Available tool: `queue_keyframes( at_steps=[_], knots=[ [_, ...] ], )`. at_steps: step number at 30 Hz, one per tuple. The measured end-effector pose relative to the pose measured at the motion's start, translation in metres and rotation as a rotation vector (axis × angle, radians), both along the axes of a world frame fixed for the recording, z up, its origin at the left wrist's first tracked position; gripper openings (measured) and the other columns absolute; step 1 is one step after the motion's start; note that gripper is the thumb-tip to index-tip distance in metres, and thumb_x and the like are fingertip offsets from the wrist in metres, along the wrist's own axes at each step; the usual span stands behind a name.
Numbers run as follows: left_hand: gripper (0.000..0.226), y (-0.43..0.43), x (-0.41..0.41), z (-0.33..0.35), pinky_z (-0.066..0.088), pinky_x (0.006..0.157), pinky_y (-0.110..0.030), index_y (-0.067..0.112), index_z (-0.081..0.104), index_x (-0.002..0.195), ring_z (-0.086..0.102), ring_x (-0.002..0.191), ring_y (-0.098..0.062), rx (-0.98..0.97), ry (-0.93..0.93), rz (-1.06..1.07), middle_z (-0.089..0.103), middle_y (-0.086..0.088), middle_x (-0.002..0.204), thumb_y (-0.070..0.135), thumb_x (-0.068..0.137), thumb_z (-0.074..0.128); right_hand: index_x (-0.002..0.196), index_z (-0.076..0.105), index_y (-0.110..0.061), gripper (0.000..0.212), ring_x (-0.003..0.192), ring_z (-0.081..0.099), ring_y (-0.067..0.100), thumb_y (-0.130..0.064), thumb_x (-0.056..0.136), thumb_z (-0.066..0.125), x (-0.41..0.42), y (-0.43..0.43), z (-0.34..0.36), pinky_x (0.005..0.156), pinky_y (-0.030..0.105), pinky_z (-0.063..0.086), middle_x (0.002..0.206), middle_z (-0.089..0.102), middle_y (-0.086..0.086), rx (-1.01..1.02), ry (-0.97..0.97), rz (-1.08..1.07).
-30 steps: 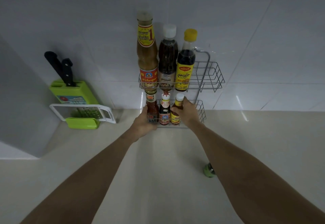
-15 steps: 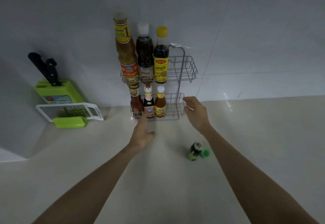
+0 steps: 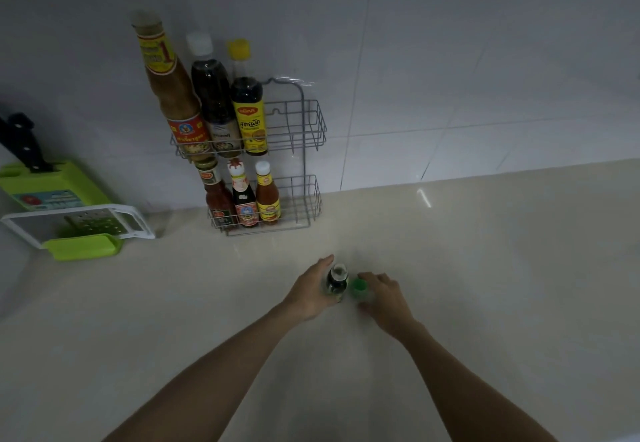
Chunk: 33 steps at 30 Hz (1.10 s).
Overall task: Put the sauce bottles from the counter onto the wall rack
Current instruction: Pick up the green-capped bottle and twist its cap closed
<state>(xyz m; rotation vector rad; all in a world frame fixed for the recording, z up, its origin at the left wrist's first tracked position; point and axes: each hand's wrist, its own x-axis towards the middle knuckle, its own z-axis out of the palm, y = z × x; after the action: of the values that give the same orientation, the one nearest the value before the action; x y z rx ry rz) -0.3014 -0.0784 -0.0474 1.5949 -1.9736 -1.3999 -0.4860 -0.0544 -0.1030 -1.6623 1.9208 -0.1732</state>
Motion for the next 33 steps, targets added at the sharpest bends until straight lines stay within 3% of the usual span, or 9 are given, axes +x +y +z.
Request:
queue_keyframes(
  at_steps=[4,7,10,13,15,19,25,29,33],
  knots=[
    [0.059,-0.009,-0.011,-0.011,0.037,0.091,-0.021,0.013,0.051,0.132,0.051,0.125,-0.024,-0.024,-0.017,0.046,0.057,-0.006,0.134,0.011,0.078,0.074,0.128,0.05,-0.018,0.049,0.118,0.044,0.035,-0.025,0.082,0.068,-0.001,-0.009,-0.009,0.091,0.037,0.043,0.126,0.052,0.011,-0.072,0.043,-0.038],
    [0.044,-0.01,-0.012,-0.02,0.04,0.078,-0.022,0.012,0.058,0.116,0.058,0.107,-0.024,-0.036,-0.005,0.06,0.065,-0.005,0.113,0.011,0.075,0.074,0.115,0.054,-0.014,0.039,0.111,0.048,0.035,-0.027,0.081,0.069,-0.005,-0.016,-0.013,0.084,0.038,0.044,0.117,0.056,0.011,-0.111,0.03,-0.051],
    [0.036,-0.007,-0.011,-0.024,0.043,0.078,-0.026,0.012,0.058,0.108,0.06,0.1,-0.026,-0.059,0.046,0.07,0.065,-0.005,0.103,0.011,0.074,0.072,0.095,0.053,-0.011,0.031,0.091,0.058,0.033,-0.022,0.075,0.074,-0.007,-0.017,-0.013,0.069,0.035,0.043,0.097,0.065,0.01,-0.178,-0.138,-0.132],
    [0.034,-0.003,-0.004,-0.022,0.045,0.079,-0.028,0.014,0.061,0.103,0.06,0.097,-0.023,-0.107,0.076,0.134,0.066,-0.006,0.101,0.014,0.072,0.073,0.084,0.047,-0.011,0.03,0.067,0.059,0.018,-0.017,0.074,0.075,-0.009,-0.016,0.004,0.056,0.026,0.042,0.078,0.066,0.004,-0.221,-0.299,-0.196],
    [0.034,-0.001,0.003,-0.019,0.044,0.077,-0.022,0.02,0.064,0.101,0.061,0.095,-0.019,-0.134,0.112,0.212,0.065,-0.005,0.1,0.016,0.069,0.075,0.083,0.047,-0.013,0.031,0.062,0.059,0.017,-0.014,0.07,0.076,-0.009,-0.02,0.023,0.055,0.027,0.044,0.074,0.065,0.003,-0.283,-0.318,-0.118],
    [0.04,-0.002,0.02,-0.009,0.042,0.073,-0.012,0.024,0.068,0.104,0.06,0.089,-0.016,-0.179,0.117,0.276,0.058,-0.004,0.095,0.016,0.066,0.078,0.09,0.057,-0.01,0.03,0.073,0.063,0.019,-0.005,0.068,0.076,0.0,-0.037,0.077,0.07,0.03,0.056,0.088,0.064,0.006,-0.399,-0.352,0.199],
    [0.045,0.005,0.04,0.022,0.042,0.069,-0.011,0.026,0.07,0.108,0.061,0.088,-0.017,-0.186,0.135,0.315,0.056,-0.006,0.094,0.018,0.065,0.08,0.105,0.063,-0.009,0.033,0.077,0.064,0.017,-0.001,0.075,0.072,0.027,-0.053,0.145,0.076,0.033,0.056,0.107,0.058,0.006,-0.461,-0.13,0.68],
    [0.046,0.011,0.049,0.044,0.048,0.081,-0.027,0.028,0.069,0.108,0.061,0.093,-0.02,-0.125,0.207,0.298,0.054,0.002,0.091,0.021,0.064,0.082,0.113,0.067,-0.012,0.034,0.085,0.063,0.016,-0.003,0.08,0.073,0.043,-0.053,0.177,0.08,0.031,0.054,0.106,0.067,0.007,-0.402,-0.05,0.831],
    [0.043,0.02,0.059,0.059,0.053,0.089,-0.035,0.027,0.071,0.105,0.066,0.098,-0.022,-0.037,0.299,0.274,0.07,-0.002,0.102,0.02,0.064,0.083,0.114,0.069,-0.012,0.038,0.095,0.062,0.015,-0.002,0.078,0.075,0.053,-0.05,0.205,0.083,0.024,0.052,0.106,0.068,0.006,-0.352,-0.038,0.896]
  ],
)
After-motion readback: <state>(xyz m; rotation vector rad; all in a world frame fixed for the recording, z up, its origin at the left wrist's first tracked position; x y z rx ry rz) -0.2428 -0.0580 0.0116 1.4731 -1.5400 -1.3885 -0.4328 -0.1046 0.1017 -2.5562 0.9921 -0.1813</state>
